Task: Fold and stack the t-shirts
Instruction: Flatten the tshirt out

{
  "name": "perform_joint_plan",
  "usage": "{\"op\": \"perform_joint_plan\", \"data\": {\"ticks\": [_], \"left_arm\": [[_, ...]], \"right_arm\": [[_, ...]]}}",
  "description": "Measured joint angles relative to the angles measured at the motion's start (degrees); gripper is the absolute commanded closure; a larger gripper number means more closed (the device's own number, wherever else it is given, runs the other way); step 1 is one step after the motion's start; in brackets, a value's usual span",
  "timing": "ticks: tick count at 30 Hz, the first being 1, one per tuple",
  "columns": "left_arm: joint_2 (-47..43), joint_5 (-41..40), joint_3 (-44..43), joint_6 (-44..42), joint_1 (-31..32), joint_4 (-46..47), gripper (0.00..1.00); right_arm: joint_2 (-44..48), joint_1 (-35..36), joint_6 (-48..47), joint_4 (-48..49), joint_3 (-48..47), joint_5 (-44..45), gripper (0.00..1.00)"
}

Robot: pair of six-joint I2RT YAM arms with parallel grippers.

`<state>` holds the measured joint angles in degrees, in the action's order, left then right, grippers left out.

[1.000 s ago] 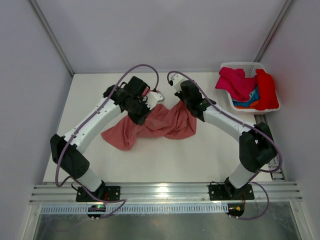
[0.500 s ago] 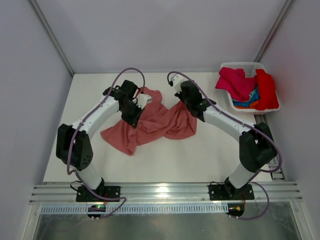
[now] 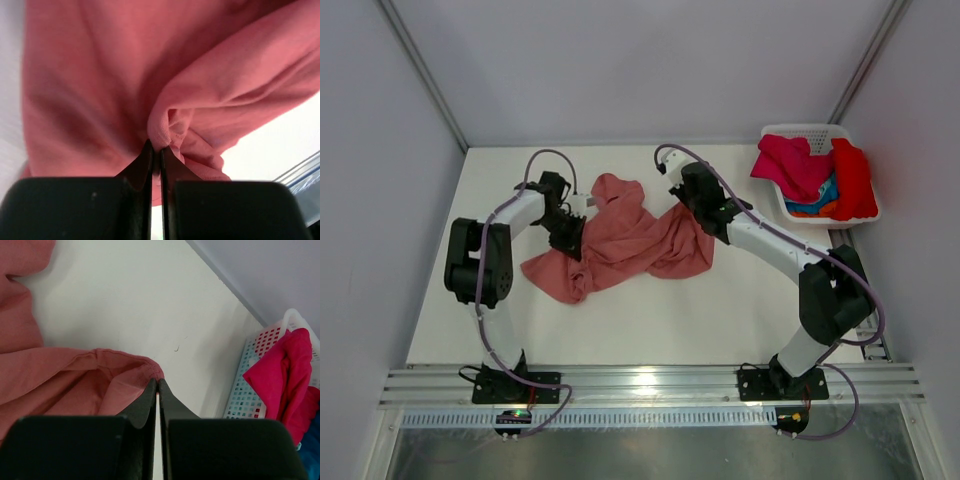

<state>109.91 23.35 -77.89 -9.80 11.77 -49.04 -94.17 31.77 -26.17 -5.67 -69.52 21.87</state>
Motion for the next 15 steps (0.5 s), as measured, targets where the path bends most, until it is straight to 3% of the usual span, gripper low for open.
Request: {"op": "perform_joint_plan", "data": {"ticks": [2, 3, 4, 7, 8, 15], "left_arm": [[0.44, -0.22, 0.63, 0.37, -1.55, 1.33, 0.88], [0.46, -0.76, 1.05, 0.39, -2.1, 2.14, 0.76], [0.46, -1.49, 1.46, 0.39, -2.6, 2.86, 0.52], [-0.24, -5.51, 3.3, 1.6, -3.21, 5.57, 0.34], [-1.44, -7.78, 4.11, 1.77, -3.04, 6.49, 0.14], [-9.55, -21.88, 7.87, 2.32, -2.97, 10.21, 0.08]], "right_arm": [[0.07, 0.0, -0.04, 0.0, 0.0, -0.04, 0.97], [0.07, 0.0, -0.15, 0.02, 0.0, -0.04, 0.97], [0.07, 0.0, -0.2, 0.0, 0.0, -0.04, 0.97], [0.07, 0.0, -0.24, 0.02, 0.0, -0.13, 0.97], [0.07, 0.0, -0.26, 0.0, 0.0, -0.2, 0.97], [0.07, 0.0, -0.42, 0.0, 0.04, -0.66, 0.97]]}}
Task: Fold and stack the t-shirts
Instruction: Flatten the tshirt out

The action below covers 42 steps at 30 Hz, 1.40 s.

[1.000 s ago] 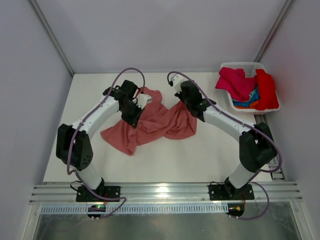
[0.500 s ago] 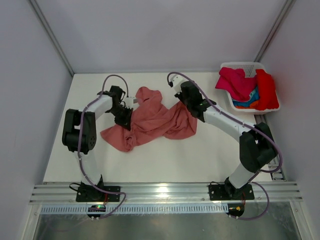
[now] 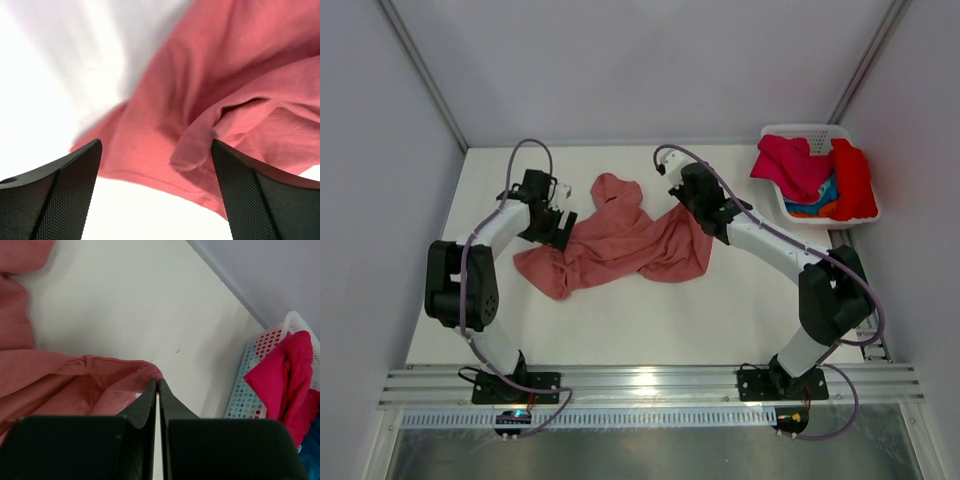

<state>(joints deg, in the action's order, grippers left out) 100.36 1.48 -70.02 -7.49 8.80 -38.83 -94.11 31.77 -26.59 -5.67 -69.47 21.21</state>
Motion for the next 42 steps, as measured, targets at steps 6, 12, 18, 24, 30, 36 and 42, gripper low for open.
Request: {"op": "perform_joint_plan", "data": {"ticks": [6, 12, 18, 24, 30, 36, 42], "left_arm": [[-6.84, -7.02, -0.02, -0.07, 0.02, 1.07, 0.03], [-11.96, -6.64, 0.0, -0.96, 0.11, 0.57, 0.01], [-17.18, 9.68, 2.08, -7.28, 0.61, -4.0, 0.03], [-17.0, 17.35, 2.16, -11.72, 3.34, -7.45, 0.09], [-11.67, 18.97, 2.16, -12.7, 6.6, -7.52, 0.17], [-7.82, 19.04, 2.16, -12.39, 7.58, -7.06, 0.21], [-7.78, 17.77, 2.16, -12.15, 7.56, -5.79, 0.22]], "right_arm": [[0.0, 0.0, 0.02, -0.09, 0.0, -0.48, 0.97], [0.0, 0.0, 0.02, -0.39, 0.0, -0.87, 0.97], [0.0, 0.0, 0.02, -0.48, 0.0, -1.05, 0.97], [0.0, 0.0, 0.02, -1.03, 0.0, -1.27, 0.97], [0.0, 0.0, 0.02, -1.49, -0.02, -1.42, 0.97], [0.0, 0.0, 0.02, -1.66, 0.0, -1.44, 0.97], [0.0, 0.0, 0.0, -1.68, 0.0, -1.44, 0.97]]}}
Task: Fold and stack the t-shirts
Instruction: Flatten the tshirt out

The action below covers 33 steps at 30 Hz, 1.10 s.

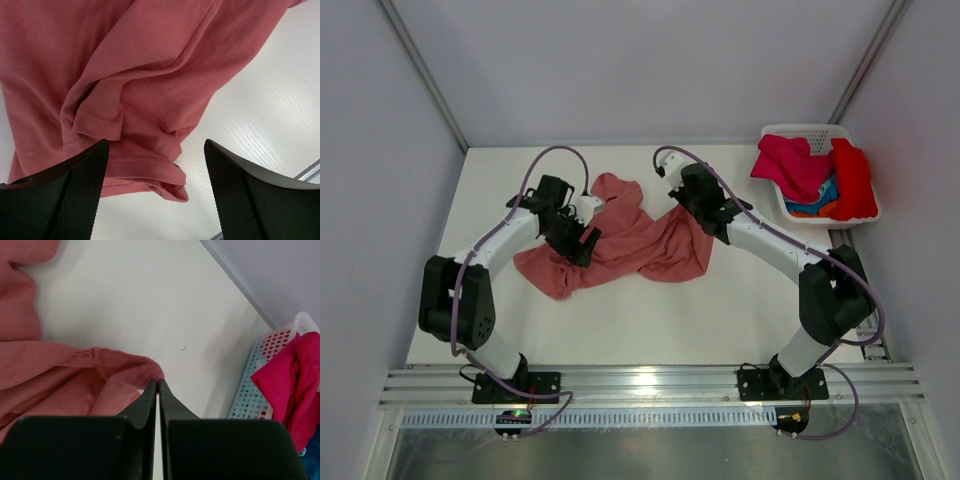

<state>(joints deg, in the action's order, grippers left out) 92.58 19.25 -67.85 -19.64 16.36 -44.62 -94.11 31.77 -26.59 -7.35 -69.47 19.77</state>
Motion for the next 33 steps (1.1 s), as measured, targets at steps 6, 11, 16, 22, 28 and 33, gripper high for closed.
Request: {"op": "perform_joint_plan", "data": {"ticks": [6, 11, 16, 22, 28, 33], "left_arm": [[0.0, -1.55, 0.44, 0.26, 0.0, 1.77, 0.22], [0.15, -2.45, 0.96, 0.35, 0.02, 2.49, 0.22], [0.81, -3.19, 1.79, 0.5, 0.02, 3.39, 0.23], [1.92, -3.82, 2.47, 1.05, 0.02, 4.26, 0.23], [2.03, -5.75, 2.58, 1.07, 0.0, 5.07, 0.23], [2.03, -6.54, 2.58, 1.11, 0.02, 5.38, 0.23]], "right_arm": [[0.0, 0.0, 0.0, 0.0, -0.02, 0.0, 0.97], [0.0, 0.0, 0.0, 0.0, 0.0, 0.0, 0.97], [0.0, 0.0, 0.0, -0.02, 0.0, -0.02, 0.97], [0.0, 0.0, -0.02, -0.02, 0.0, -0.02, 0.97], [0.0, 0.0, -0.02, -0.04, 0.0, -0.02, 0.97], [0.0, 0.0, -0.07, -0.04, 0.0, -0.02, 0.97]]}}
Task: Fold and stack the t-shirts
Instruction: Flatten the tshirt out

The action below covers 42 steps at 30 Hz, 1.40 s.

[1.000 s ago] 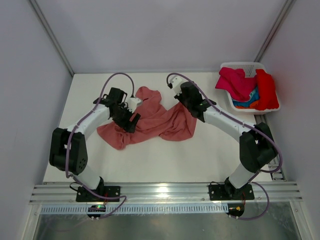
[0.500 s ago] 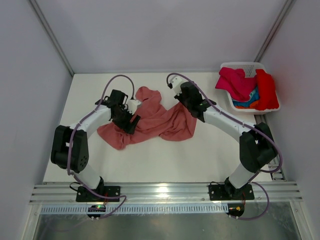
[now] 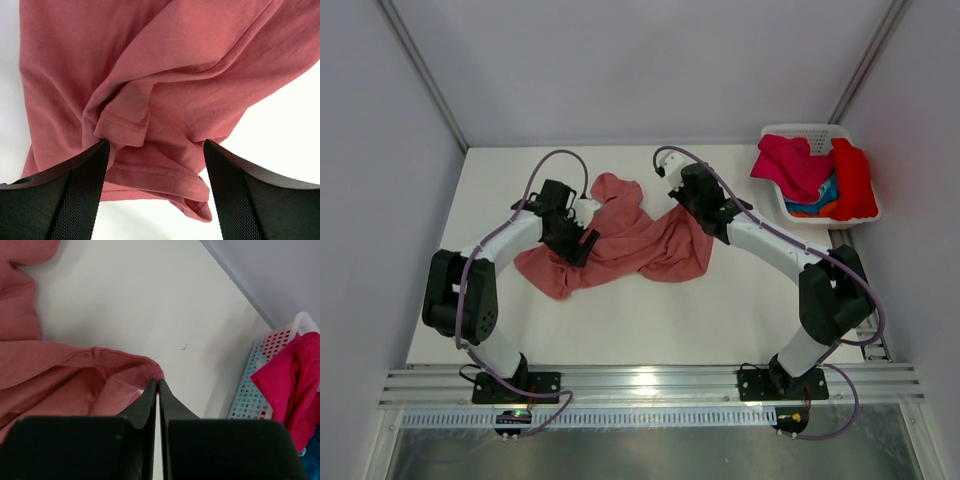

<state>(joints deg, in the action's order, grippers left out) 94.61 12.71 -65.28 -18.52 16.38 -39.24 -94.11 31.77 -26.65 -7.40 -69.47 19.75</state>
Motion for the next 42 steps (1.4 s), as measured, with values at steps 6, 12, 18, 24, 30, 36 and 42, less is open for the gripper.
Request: {"op": "perform_joint_plan", "data": {"ticks": [6, 12, 18, 24, 30, 36, 42], "left_arm": [[0.0, -0.74, 0.0, 0.11, 0.0, 0.07, 0.23], [0.02, -1.86, 0.07, 0.37, 0.0, 1.03, 0.24], [0.74, -2.47, 0.09, 0.61, 0.0, 1.73, 0.24], [1.79, -2.43, 0.17, 1.46, 0.0, 2.29, 0.24], [2.05, -2.19, 0.22, 1.7, 0.0, 2.45, 0.34], [2.05, -1.99, 0.22, 1.99, 0.0, 2.56, 0.56], [2.19, -1.33, 0.22, 2.08, 0.0, 2.67, 1.0]], "right_arm": [[0.0, 0.0, -0.13, 0.0, 0.0, 0.0, 0.97], [0.0, 0.0, -0.13, -0.02, 0.0, 0.0, 0.97], [0.0, 0.0, -0.13, -0.09, 0.0, 0.0, 0.97], [0.0, 0.0, -0.13, -0.42, 0.0, 0.0, 0.97], [0.0, 0.0, -0.15, -0.44, 0.0, 0.0, 0.97], [0.0, 0.0, -0.17, -0.44, 0.0, 0.0, 0.97], [0.0, 0.0, -0.2, -0.44, 0.0, 0.0, 0.97]]}}
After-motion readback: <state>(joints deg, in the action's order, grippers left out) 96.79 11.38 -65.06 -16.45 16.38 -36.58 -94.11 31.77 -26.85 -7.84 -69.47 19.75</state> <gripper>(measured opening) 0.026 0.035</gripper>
